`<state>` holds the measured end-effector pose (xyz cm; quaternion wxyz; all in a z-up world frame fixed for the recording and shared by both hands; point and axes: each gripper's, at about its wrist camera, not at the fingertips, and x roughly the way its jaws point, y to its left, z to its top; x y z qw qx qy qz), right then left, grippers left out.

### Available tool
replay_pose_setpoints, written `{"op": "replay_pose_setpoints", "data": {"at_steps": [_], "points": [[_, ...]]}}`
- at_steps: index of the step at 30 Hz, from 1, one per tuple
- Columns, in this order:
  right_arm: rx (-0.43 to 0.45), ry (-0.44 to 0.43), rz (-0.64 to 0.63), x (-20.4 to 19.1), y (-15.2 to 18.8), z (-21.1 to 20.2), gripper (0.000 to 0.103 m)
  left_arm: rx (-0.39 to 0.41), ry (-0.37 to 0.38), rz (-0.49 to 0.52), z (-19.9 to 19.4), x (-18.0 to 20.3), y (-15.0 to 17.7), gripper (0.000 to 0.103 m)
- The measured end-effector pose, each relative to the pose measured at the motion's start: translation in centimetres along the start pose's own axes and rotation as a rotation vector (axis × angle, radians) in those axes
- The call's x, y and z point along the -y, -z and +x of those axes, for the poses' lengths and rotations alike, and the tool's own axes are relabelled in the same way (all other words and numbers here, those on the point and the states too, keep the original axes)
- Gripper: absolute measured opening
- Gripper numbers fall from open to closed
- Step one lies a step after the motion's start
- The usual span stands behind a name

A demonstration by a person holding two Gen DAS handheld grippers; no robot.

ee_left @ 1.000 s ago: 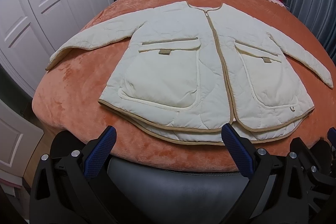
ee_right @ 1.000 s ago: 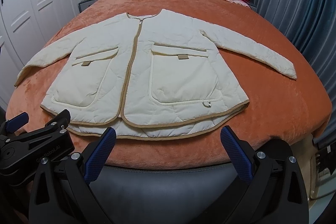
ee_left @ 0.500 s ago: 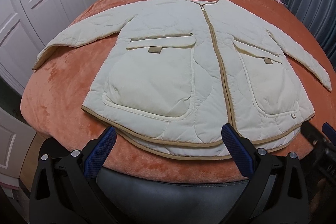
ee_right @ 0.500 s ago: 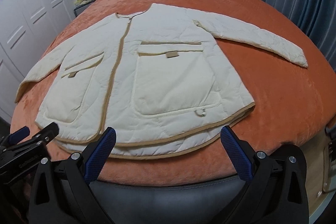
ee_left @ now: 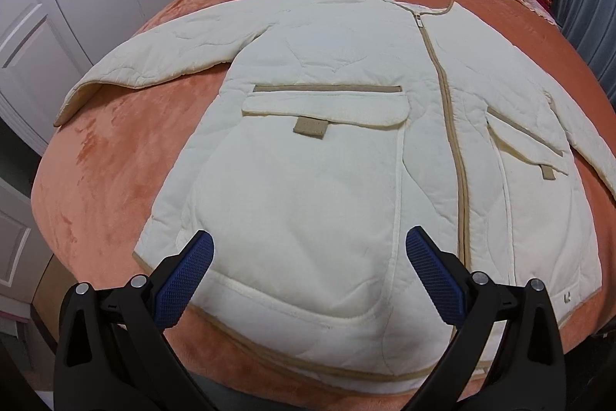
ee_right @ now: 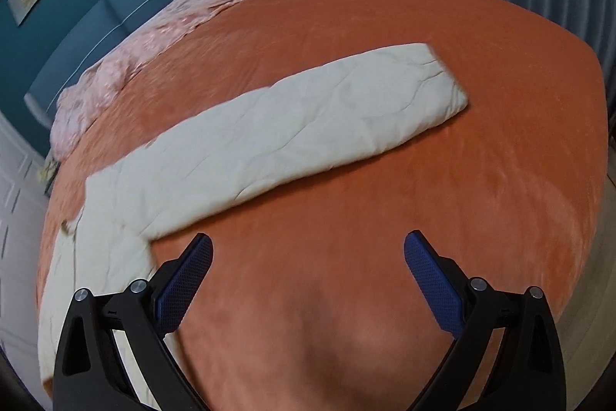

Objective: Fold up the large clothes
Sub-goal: 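Reach the right tool to a jacket sleeve cuff and grasp it, then lift the sleeve with the right tool and fold it across the jacket body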

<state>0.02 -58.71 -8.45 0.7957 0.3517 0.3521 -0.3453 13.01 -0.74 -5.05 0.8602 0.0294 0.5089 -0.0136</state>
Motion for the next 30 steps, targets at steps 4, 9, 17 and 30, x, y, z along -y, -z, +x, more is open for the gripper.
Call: {"op": "replay_pose_setpoints", "data": {"at_steps": [4,9,17,30], "points": [[-0.008,0.023,0.163,3.7,-3.5,4.2,0.098,0.023,-0.025,-0.011,1.2,0.0,-1.7,0.098],[0.043,0.047,0.295,5.7,-6.6,7.3,0.076,0.036,-0.059,-0.032,2.8,-0.6,-3.7,0.098],[0.12,-0.069,0.115,-5.1,-9.7,6.4,0.013,0.024,-0.074,-0.083,4.7,-2.5,-5.0,0.098],[-0.144,-0.694,-0.834,-43.2,16.7,-3.1,0.026,0.008,-0.02,-0.199,5.0,-6.8,-4.8,0.098]]}}
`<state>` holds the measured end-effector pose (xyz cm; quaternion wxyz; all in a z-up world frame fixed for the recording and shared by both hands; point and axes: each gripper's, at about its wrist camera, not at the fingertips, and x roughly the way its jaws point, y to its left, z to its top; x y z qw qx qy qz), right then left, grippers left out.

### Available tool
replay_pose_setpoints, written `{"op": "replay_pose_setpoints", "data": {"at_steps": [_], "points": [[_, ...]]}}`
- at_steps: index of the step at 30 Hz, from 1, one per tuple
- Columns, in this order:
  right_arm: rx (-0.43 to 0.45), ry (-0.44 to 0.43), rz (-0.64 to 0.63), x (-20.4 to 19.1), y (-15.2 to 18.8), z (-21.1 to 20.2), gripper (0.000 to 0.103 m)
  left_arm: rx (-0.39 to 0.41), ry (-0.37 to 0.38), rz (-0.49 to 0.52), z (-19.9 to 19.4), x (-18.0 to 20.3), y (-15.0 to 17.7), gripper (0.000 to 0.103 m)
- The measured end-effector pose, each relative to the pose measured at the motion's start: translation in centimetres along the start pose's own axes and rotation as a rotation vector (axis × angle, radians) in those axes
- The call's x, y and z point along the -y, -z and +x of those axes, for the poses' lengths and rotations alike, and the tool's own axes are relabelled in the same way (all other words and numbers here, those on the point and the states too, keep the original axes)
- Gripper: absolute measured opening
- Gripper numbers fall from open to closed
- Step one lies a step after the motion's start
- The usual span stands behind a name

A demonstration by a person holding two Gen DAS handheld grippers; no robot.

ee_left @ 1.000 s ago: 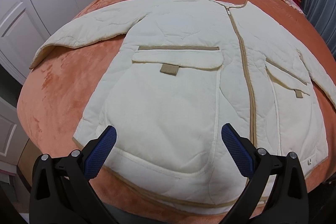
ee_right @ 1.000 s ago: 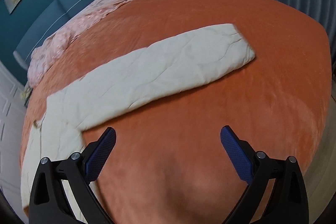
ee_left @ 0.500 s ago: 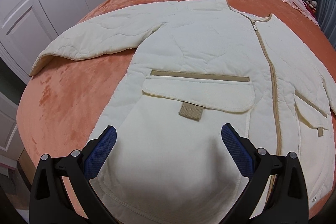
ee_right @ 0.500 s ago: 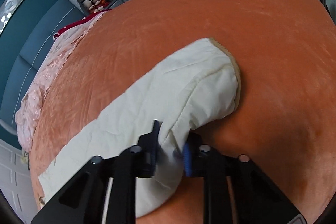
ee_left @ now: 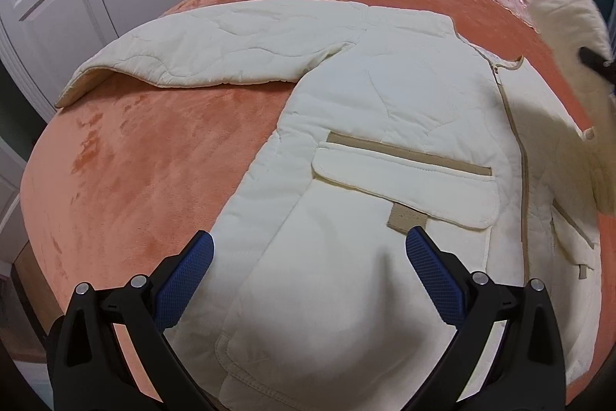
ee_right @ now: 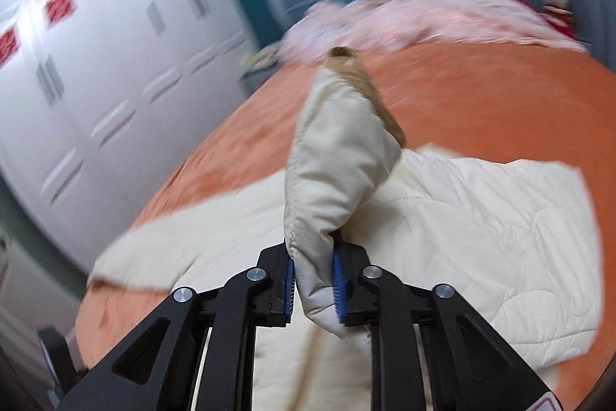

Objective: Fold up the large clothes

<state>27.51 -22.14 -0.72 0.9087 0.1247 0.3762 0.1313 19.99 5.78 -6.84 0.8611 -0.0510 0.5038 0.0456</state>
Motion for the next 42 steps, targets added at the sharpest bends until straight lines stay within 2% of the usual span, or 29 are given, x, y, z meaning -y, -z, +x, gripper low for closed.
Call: {"op": "replay_pose_setpoints", "data": {"at_steps": [2,5,7,10,13,16,17,19,20,21,22,23,24,26,27,28,29,30,32,34,36,37,40,42], "points": [[-0.087,-0.019,-0.064,-3.1,2.1,2.9,0.033,-0.007,0.037,-0.034,0.1,-0.8,-0.4,0.098],[-0.101,-0.024,-0.107,-5.3,4.4,3.3,0.036,-0.022,0.138,-0.1,0.4,-1.6,-1.4,0.098],[-0.07,-0.008,-0.065,-4.5,5.5,1.9,0.053,-0.026,0.213,-0.136,0.7,-1.4,-2.3,0.098],[-0.04,0.017,0.078,-0.9,6.6,-0.4,0.058,-0.061,0.317,-0.168,2.3,0.2,-3.9,0.098],[-0.037,0.102,0.222,4.9,8.5,-3.3,0.058,-0.116,0.418,-0.217,4.5,2.6,-5.0,0.098],[-0.026,0.173,0.382,10.9,9.8,-5.1,0.059,-0.16,0.469,-0.26,6.4,4.9,-5.6,0.098],[-0.014,0.183,0.437,12.7,10.1,-5.7,0.059,-0.168,0.468,-0.27,6.7,5.5,-5.7,0.097],[0.018,0.188,0.541,16.0,10.8,-6.5,0.059,-0.169,0.481,-0.294,7.0,6.2,-6.0,0.088],[0.027,0.188,0.582,17.3,10.9,-6.6,0.059,-0.168,0.473,-0.303,7.1,6.4,-6.2,0.072],[0.034,0.18,0.631,18.8,11.0,-6.4,0.059,-0.169,0.465,-0.302,7.1,6.6,-6.5,0.046],[0.041,0.17,0.673,19.9,11.1,-6.2,0.059,-0.17,0.448,-0.29,7.1,6.8,-7.0,0.034],[0.052,0.161,0.711,20.8,11.0,-6.0,0.059,-0.163,0.437,-0.277,7.1,6.9,-7.5,0.016],[0.063,0.152,0.743,21.8,10.9,-5.7,0.059,-0.147,0.44,-0.267,6.8,6.7,-8.1,0.011],[0.084,0.151,0.793,23.1,10.3,-5.0,0.059,-0.093,0.438,-0.235,5.8,6.5,-9.9,0.007],[0.1,0.144,0.813,23.7,9.8,-4.7,0.056,-0.053,0.429,-0.215,5.1,6.4,-10.9,0.007],[0.114,0.14,0.828,24.0,9.2,-4.4,0.041,-0.011,0.422,-0.193,4.3,6.4,-12.0,0.006],[0.119,0.136,0.839,24.3,8.6,-4.1,0.032,0.029,0.411,-0.173,3.6,6.3,-13.1,0.006],[0.129,0.122,0.843,24.5,7.7,-4.0,0.013,0.07,0.409,-0.154,2.8,6.3,-14.0,0.006],[0.211,0.094,0.806,23.5,6.2,-5.2,0.012,0.141,0.396,-0.117,1.5,6.2,-15.5,0.006],[0.258,0.124,0.674,21.3,4.8,-6.4,0.011,0.188,0.35,-0.07,1.2,6.2,-15.9,0.006],[0.232,0.203,0.548,19.6,4.4,-5.7,0.01,0.177,0.273,-0.019,3.0,6.6,-15.4,0.006],[0.181,0.239,0.521,19.4,4.7,-4.5,0.009,0.149,0.238,-0.005,4.5,6.7,-14.8,0.006],[0.064,0.3,0.537,20.4,6.6,-1.4,0.008,0.047,0.179,0.014,9.1,6.3,-12.4,0.006],[0.046,0.321,0.524,20.6,7.3,-0.6,0.008,0.039,0.164,0.026,10.6,6.1,-11.0,0.006]]}}
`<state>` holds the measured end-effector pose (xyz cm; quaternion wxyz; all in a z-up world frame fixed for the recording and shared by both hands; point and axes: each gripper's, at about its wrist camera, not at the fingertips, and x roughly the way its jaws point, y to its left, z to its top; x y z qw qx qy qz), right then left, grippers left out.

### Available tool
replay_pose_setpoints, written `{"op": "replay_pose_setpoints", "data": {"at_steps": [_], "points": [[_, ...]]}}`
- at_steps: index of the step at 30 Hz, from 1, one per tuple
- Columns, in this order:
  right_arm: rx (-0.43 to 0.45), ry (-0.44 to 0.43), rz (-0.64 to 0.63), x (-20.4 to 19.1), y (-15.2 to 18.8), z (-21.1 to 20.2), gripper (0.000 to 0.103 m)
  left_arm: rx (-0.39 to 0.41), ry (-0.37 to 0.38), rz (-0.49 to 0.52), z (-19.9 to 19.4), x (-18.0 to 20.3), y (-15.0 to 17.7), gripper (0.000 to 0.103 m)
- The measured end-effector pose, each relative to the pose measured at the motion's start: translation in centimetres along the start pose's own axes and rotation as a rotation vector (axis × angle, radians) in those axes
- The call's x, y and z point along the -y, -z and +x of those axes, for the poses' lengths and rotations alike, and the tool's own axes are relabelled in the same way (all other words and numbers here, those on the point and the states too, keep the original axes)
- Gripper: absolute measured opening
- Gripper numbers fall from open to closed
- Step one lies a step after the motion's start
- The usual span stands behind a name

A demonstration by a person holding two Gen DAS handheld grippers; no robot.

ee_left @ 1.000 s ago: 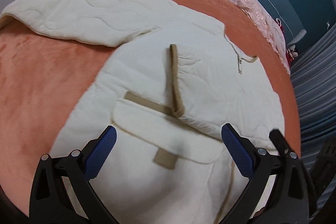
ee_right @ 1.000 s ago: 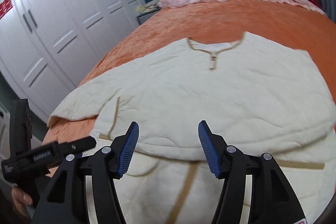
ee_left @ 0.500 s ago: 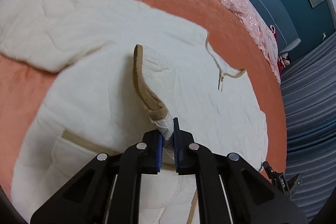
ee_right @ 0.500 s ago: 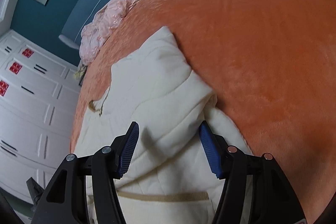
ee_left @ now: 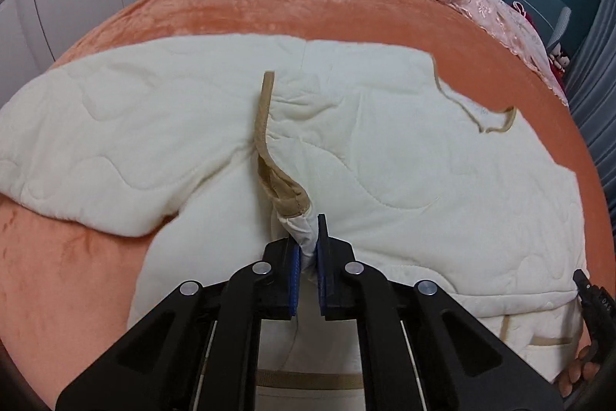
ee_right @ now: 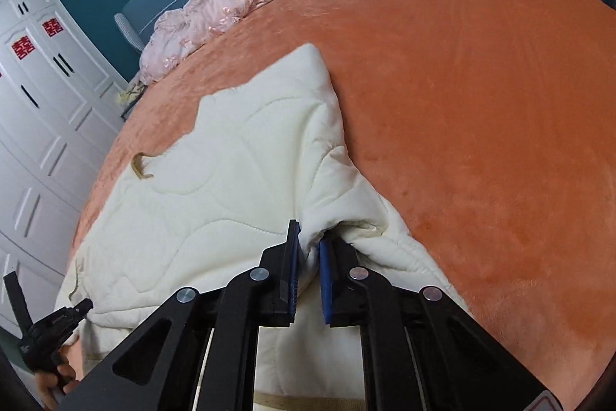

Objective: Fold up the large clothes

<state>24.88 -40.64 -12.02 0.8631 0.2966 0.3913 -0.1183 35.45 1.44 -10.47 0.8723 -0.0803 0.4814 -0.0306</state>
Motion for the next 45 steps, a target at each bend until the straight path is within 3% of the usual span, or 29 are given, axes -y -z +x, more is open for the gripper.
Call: {"op": "replay_pose_setpoints", "data": {"at_steps": [6,10,12,14,15,17,20,24,29,32,36,45], "points": [[0.018,0.1,-0.105,-0.8,1.2,1.0,0.009,0.064,-0.049,0.053,1.0,0.6,1.9,0.008],[0.017,0.117,-0.109,-0.6,1.1,0.3,0.016,0.084,-0.061,0.065,0.4,0.8,2.0,0.009],[0.014,0.149,-0.11,-0.8,1.2,-1.2,0.021,0.082,-0.073,0.059,-0.8,0.4,1.8,0.023],[0.064,0.175,-0.13,-1.4,1.8,-4.3,0.022,0.104,-0.108,0.059,-3.2,-0.1,1.8,0.037],[0.101,0.186,-0.15,-2.2,2.0,-5.9,0.024,0.127,-0.116,0.057,-4.8,-0.4,1.7,0.037],[0.134,0.148,-0.198,-4.3,2.2,-7.6,0.026,0.166,-0.09,0.046,-7.4,-0.3,1.1,0.037],[0.087,0.055,-0.282,-8.8,2.3,-6.4,0.026,0.164,-0.023,0.044,-8.6,1.9,-0.4,0.038],[0.008,0.008,-0.385,-13.7,4.1,-2.2,0.026,0.101,0.012,0.087,-5.6,5.8,-0.5,0.038],[-0.063,0.051,-0.421,-13.8,7.6,1.6,0.026,0.018,-0.016,0.103,-0.5,7.0,2.5,0.039],[-0.047,0.033,-0.415,-13.1,8.4,1.6,0.026,0.093,-0.01,0.134,0.1,6.9,4.3,0.042],[-0.021,0.031,-0.421,-12.9,9.1,1.5,0.026,0.131,-0.002,0.156,0.2,7.3,4.9,0.054],[0.039,0.09,-0.476,-13.8,10.2,1.5,0.026,0.176,-0.01,0.17,0.4,7.5,5.4,0.057]]}}
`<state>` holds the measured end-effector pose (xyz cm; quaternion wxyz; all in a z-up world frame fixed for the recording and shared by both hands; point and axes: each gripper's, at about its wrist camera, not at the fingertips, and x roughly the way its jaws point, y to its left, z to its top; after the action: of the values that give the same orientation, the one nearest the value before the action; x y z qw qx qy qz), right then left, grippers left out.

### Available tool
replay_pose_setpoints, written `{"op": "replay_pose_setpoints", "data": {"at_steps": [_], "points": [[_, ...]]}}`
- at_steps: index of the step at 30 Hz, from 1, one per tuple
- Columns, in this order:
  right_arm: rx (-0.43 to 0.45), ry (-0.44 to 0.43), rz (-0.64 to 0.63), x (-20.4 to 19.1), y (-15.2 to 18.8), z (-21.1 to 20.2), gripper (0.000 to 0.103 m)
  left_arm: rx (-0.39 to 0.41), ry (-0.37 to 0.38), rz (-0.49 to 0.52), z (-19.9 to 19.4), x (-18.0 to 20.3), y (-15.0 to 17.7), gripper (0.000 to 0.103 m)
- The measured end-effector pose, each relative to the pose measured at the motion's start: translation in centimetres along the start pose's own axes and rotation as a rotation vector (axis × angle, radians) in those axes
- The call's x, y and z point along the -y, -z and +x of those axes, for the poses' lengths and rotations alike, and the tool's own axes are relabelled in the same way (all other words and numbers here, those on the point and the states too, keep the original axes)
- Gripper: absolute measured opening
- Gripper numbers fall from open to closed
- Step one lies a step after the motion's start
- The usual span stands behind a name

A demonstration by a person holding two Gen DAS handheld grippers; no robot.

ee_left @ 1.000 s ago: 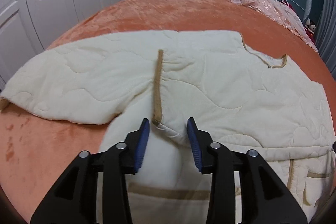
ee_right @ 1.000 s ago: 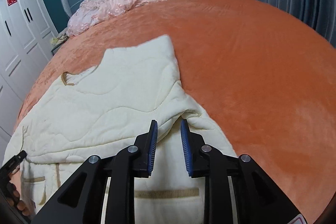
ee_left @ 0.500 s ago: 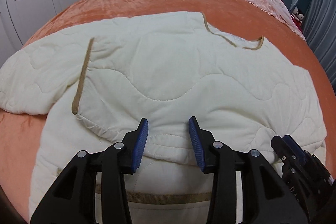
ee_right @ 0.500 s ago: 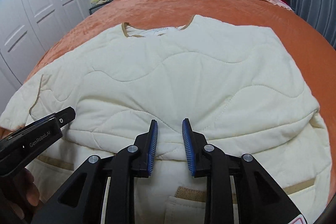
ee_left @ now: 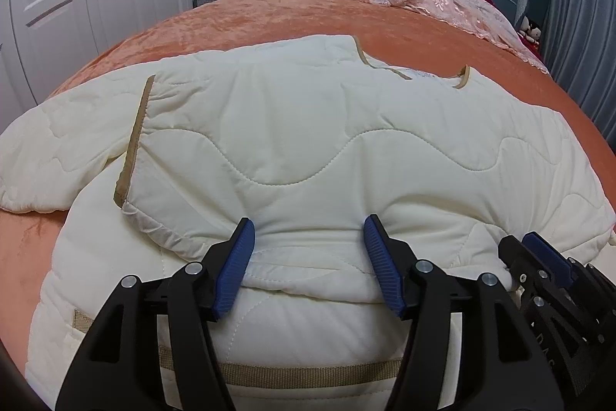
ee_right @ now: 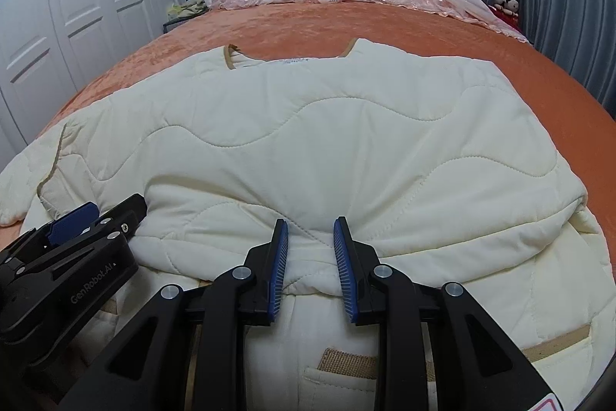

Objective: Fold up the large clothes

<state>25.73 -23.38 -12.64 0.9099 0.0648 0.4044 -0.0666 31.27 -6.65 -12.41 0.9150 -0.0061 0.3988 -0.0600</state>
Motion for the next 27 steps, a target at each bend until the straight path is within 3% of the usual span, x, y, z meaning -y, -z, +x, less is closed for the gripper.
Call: {"op": "replay_pose_setpoints", "data": {"at_steps": [18,21,24,25,27], "points": [[0.031,0.042,-0.026,-0.8,0.2,0.2,0.026,0.023,-0.034,0.021,0.2,0.4,0.4,0.059],[0.024,0.036,-0.018,-0.9,0.1,0.2,0.026,0.004,0.022,-0.014,-0.2,-0.3,0.0,0.061],[0.018,0.027,-0.009,-0.7,0.0,0.2,0.026,-0.025,0.162,-0.138,-2.9,-3.6,-1.2,0.062],[0.017,0.026,-0.007,-0.6,0.0,0.2,0.026,-0.003,0.179,-0.191,-4.6,-5.4,-1.4,0.065],[0.017,0.026,-0.006,-0.6,-0.1,0.2,0.025,0.078,0.173,-0.281,-8.4,-10.2,-1.5,0.091]]}}
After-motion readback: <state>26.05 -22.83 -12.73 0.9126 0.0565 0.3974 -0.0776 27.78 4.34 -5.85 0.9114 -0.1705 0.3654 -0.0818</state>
